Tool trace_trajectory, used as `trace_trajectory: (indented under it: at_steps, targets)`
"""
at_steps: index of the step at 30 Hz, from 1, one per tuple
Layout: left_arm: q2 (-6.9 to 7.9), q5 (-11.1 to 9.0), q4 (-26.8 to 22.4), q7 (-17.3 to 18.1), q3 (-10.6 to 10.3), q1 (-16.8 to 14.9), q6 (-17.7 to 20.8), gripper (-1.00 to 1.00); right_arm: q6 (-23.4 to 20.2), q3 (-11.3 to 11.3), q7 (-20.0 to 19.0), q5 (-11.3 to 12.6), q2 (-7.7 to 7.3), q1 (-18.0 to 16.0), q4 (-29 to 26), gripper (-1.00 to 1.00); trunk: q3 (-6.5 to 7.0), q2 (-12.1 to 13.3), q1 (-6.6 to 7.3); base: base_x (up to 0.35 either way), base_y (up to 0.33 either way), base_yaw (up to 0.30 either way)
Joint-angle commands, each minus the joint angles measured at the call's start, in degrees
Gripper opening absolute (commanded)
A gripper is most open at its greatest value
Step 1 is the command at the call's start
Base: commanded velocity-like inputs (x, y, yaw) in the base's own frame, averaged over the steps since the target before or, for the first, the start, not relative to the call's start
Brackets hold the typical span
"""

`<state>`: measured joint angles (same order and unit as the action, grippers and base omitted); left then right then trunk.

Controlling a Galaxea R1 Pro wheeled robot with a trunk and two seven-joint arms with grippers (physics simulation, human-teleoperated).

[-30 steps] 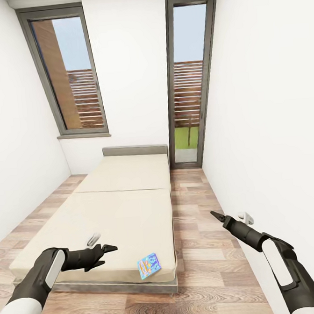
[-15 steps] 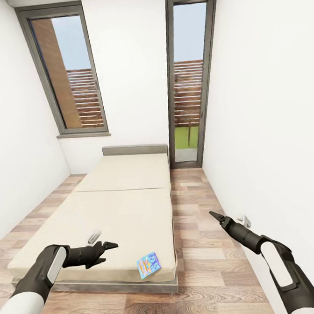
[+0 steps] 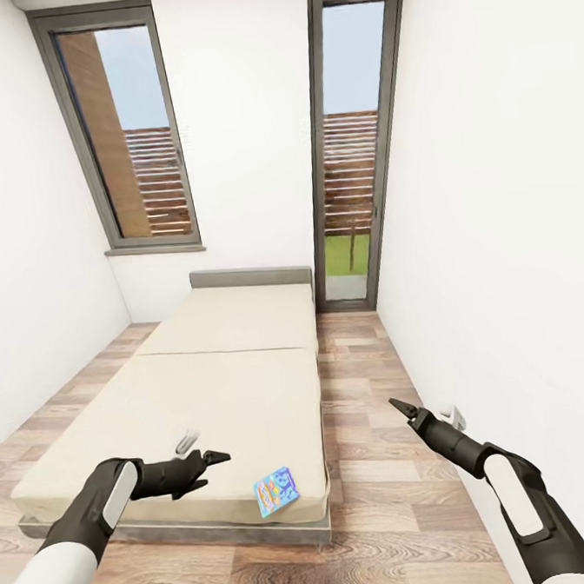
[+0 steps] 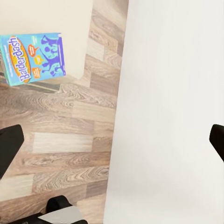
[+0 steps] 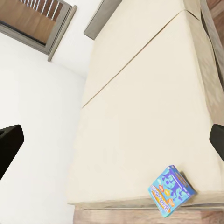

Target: Put all the toys in the child's room - the three board games (two on the bed and one on the table), the two jigsaw puzzles on the table, and the tennis ball on the table - inside the toy box on the table in the child's room.

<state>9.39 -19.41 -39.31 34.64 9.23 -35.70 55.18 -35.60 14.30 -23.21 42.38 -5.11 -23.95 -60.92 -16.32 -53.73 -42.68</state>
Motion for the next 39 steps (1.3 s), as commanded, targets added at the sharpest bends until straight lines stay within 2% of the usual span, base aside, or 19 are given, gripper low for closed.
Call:
trace_trajectory:
  at_steps: [1,7,14,16,20,25,30,33,39]
  targets:
    - [-0.07,0.22,0.14,0.30,0.17,-0.05,-0.28,1.00,-0.40,0.10,-0.09,0.19,0.03,-0.05,-0.03,1.00,-0.26,-0.47,-0.23,0.000,0.000,0.000]
    - [-0.69,0.04,2.39,0.25,0.20,-0.06,-3.68,1.00,-0.31,0.10,-0.15,0.37,0.09,-0.05,-0.07,1.00,-1.34,-2.88,-1.55,0.000,0.000,0.000]
    - [-6.44,0.29,7.18,0.10,0.18,-0.06,-10.02,1.00,-0.42,0.00,-0.23,0.76,0.10,-0.05,-0.08,1.00,-2.59,-5.69,-3.09,0.000,0.000,0.000]
    - [-7.49,0.36,8.34,0.09,0.18,-0.04,-11.39,1.00,-0.38,-0.01,-0.25,0.81,0.10,-0.05,-0.06,1.00,-2.95,-6.49,-3.53,0.000,0.000,0.000]
    - [-8.19,0.29,9.70,0.08,0.26,-0.04,-12.76,1.00,-0.34,0.01,-0.21,0.87,0.12,-0.05,-0.01,1.00,-3.67,-8.09,-4.41,0.000,0.000,0.000]
    - [-8.23,0.26,10.09,0.08,1.18,-0.06,-13.07,1.00,-0.28,0.14,-0.18,0.93,0.11,-0.05,0.13,1.00,-4.57,-10.10,-5.50,0.000,0.000,0.000]
    - [-7.21,0.25,10.21,0.11,3.92,-0.05,-12.92,1.00,-0.35,0.34,-0.28,0.95,0.06,-0.05,0.10,1.00,-5.47,-12.10,-6.60,0.000,0.000,0.000]
    - [-6.07,0.17,10.22,0.24,5.52,-0.04,-12.76,1.00,-0.44,0.42,-0.37,0.98,0.05,-0.05,0.04,1.00,-6.01,-13.31,-7.26,0.000,0.000,0.000]
    - [-3.75,0.01,10.22,0.87,6.37,-0.03,-12.58,1.00,-1.67,0.27,-0.28,0.97,0.10,-0.05,-0.12,1.00,-7.08,-15.71,-8.58,0.000,0.000,0.000]
